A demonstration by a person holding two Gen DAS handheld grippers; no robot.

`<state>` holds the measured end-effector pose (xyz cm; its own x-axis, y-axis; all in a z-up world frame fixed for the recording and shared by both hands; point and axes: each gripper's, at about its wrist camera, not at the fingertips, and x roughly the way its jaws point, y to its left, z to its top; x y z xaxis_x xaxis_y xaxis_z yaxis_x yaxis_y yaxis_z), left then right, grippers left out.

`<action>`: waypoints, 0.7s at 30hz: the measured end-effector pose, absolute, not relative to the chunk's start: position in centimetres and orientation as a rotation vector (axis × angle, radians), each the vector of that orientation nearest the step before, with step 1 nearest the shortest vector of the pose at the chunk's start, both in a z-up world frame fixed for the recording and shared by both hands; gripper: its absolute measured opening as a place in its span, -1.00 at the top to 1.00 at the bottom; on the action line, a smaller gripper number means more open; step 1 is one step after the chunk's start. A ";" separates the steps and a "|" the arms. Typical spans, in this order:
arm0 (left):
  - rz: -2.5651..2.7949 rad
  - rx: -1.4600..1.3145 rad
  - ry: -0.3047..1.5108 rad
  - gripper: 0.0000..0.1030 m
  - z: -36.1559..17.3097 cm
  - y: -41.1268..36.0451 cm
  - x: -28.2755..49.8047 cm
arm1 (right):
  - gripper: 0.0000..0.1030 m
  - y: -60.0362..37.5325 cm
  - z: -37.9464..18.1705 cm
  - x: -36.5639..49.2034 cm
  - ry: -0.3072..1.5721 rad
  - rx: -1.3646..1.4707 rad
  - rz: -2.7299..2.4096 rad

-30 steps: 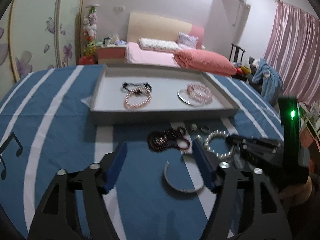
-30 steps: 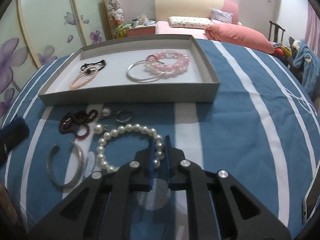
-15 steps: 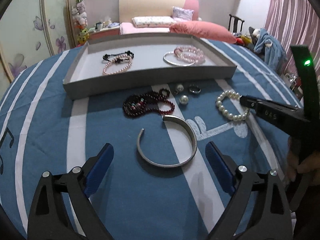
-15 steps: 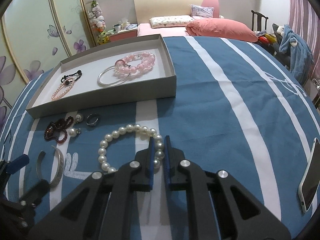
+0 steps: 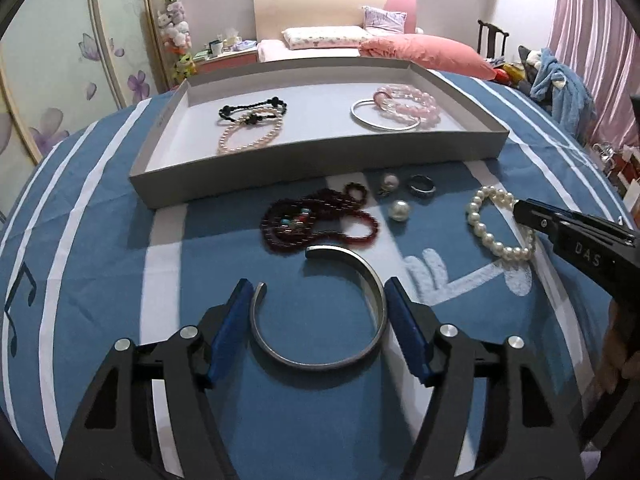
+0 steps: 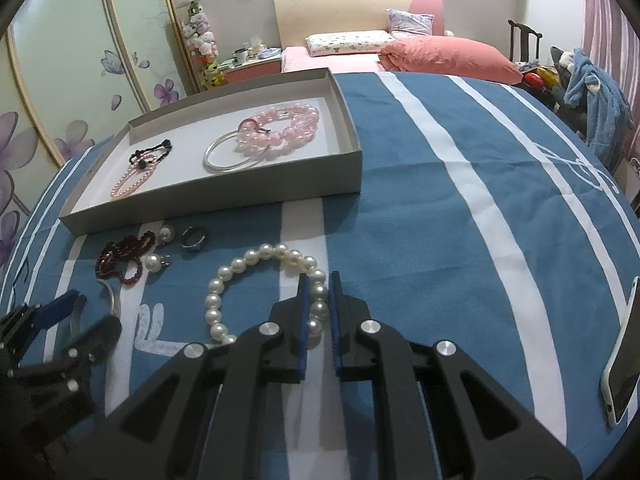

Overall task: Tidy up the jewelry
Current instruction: 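Move the left tool to the silver cuff while the right tool moves to the white pearl bracelet, then close and lift the right tool on the white pearl bracelet while the left tool closes on the silver cuff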

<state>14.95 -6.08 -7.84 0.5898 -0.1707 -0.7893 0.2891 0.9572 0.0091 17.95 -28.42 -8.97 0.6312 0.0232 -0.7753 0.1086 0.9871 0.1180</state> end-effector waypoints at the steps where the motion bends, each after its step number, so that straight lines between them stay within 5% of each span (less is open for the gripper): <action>1: -0.263 0.149 0.898 -0.30 -7.8 -5.6 15.0 | 0.80 -28.3 -9.0 17.9 0.888 0.158 -0.042; 15: -0.240 0.148 0.909 -0.51 -7.8 -1.4 15.9 | 0.79 -27.0 -8.9 17.9 0.890 0.132 0.014; 21: -0.236 0.142 0.902 -0.30 -7.7 -1.4 15.9 | 0.79 -27.0 -9.0 17.8 0.892 0.123 0.011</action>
<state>15.85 -1.38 -7.72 0.5963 -0.1431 -0.7899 0.2624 0.9647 0.0233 17.81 -26.95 -8.95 0.6280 0.0605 -0.7758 0.0419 0.9929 0.1114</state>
